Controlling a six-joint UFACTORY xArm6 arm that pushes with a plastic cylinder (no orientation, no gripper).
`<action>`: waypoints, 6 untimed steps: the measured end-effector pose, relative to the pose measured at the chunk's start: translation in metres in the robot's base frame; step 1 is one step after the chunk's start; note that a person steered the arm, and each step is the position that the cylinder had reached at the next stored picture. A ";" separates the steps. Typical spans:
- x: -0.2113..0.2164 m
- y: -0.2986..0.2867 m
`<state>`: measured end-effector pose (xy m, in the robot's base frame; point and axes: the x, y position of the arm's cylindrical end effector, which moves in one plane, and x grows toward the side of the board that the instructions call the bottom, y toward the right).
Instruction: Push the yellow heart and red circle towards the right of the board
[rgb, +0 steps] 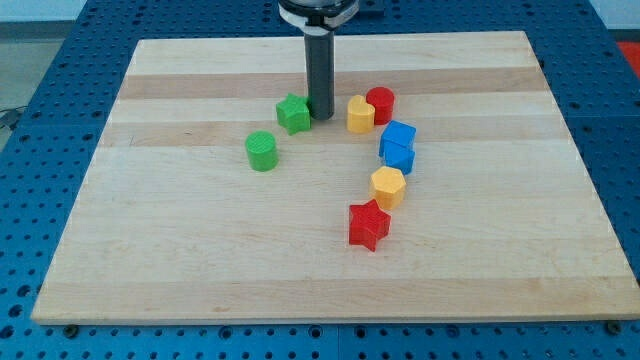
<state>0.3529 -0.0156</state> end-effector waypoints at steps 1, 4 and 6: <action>0.004 0.007; 0.007 0.052; 0.007 0.065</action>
